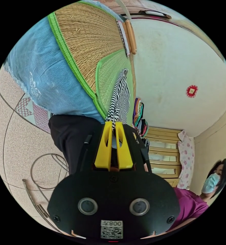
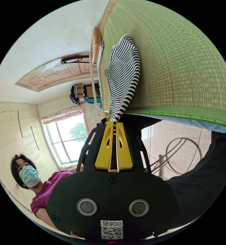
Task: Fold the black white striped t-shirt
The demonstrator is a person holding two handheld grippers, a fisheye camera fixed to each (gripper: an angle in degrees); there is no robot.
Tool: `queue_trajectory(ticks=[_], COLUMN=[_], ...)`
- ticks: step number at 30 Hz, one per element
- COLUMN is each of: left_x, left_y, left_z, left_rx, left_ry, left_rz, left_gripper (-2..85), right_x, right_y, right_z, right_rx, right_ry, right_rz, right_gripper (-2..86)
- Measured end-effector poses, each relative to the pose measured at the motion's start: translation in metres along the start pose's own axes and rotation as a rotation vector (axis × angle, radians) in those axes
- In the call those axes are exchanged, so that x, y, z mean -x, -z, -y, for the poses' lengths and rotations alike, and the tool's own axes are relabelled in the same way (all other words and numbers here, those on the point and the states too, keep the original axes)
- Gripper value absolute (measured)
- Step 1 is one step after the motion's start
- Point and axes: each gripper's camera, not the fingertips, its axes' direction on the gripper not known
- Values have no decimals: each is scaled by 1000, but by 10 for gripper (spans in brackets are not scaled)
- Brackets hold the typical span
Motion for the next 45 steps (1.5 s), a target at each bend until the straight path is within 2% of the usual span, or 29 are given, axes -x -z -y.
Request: queue_trajectory(ticks=[8,13,22,27,38,45], left_x=[-2,-17,-51,-58,-70,-77], left_y=[-9,-34,-86,-108,-151,-183], left_z=[1,17,40,49,64,77], left_rx=[-28,51,182,212,245,268], left_ry=[-23,-84,-205,-209,-218,-218], left_rz=[35,104,262,295,294,326], left_gripper=[84,97,93,76,72,65], right_x=[-14,-21,-27,-29,-42,-47], right_y=[-12,-21,-24,-36,-53,-56], right_z=[3,5,3,13,20,29], right_rx=[-3,-2,-48,-44,-4,6], right_ry=[-23,-17,-1,3,46,97], right_rz=[-42,-66,-135,-144,-305,-317], right_gripper=[15,20,59,72,89,84])
